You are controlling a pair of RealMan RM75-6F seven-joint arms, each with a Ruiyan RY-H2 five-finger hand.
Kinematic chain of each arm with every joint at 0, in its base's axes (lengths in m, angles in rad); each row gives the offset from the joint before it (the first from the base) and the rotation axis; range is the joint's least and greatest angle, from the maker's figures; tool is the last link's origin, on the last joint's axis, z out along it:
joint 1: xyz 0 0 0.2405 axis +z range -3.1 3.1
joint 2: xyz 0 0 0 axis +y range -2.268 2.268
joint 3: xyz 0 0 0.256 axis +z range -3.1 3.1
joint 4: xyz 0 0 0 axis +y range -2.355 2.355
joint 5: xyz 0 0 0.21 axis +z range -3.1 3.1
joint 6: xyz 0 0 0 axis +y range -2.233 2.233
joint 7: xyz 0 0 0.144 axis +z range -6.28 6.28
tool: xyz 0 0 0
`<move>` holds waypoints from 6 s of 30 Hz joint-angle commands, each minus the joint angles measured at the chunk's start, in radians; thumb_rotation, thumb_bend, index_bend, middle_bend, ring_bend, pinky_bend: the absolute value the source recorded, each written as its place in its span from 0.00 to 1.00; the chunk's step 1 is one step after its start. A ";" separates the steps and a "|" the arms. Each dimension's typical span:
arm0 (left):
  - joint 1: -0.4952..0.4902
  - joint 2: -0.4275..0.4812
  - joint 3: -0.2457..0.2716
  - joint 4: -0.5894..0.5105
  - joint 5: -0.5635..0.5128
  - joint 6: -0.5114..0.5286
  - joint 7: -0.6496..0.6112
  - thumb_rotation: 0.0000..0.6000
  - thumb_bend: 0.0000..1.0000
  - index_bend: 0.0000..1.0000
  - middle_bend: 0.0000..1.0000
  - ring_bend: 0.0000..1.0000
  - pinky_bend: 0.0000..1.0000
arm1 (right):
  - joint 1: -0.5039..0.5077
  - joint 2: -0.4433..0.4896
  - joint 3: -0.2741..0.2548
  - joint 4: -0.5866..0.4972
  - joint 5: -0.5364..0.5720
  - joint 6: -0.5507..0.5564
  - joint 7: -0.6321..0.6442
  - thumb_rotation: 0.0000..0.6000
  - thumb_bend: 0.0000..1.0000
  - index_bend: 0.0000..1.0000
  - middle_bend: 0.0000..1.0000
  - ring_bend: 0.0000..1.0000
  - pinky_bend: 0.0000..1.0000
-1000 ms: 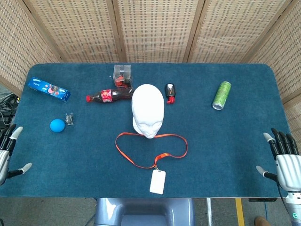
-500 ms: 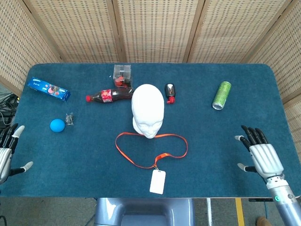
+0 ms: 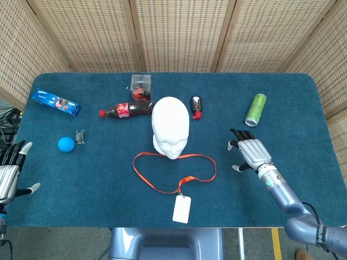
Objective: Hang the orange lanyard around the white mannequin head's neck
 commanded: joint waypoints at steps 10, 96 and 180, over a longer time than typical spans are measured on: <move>-0.020 -0.011 -0.010 0.019 -0.040 -0.030 0.003 1.00 0.00 0.00 0.00 0.00 0.00 | 0.163 -0.278 -0.018 0.196 0.286 0.033 -0.216 1.00 0.45 0.46 0.00 0.00 0.00; -0.588 -0.598 -0.114 0.590 0.024 -0.575 -0.308 1.00 0.26 0.37 0.00 0.00 0.00 | 0.125 -0.182 -0.051 0.035 0.159 0.072 -0.060 1.00 0.66 0.69 0.00 0.00 0.00; -0.578 -0.513 -0.114 0.449 0.248 0.029 -0.292 1.00 0.46 0.68 0.00 0.00 0.00 | 0.079 0.176 0.011 -0.226 -0.434 0.323 0.299 1.00 0.65 0.71 0.00 0.00 0.00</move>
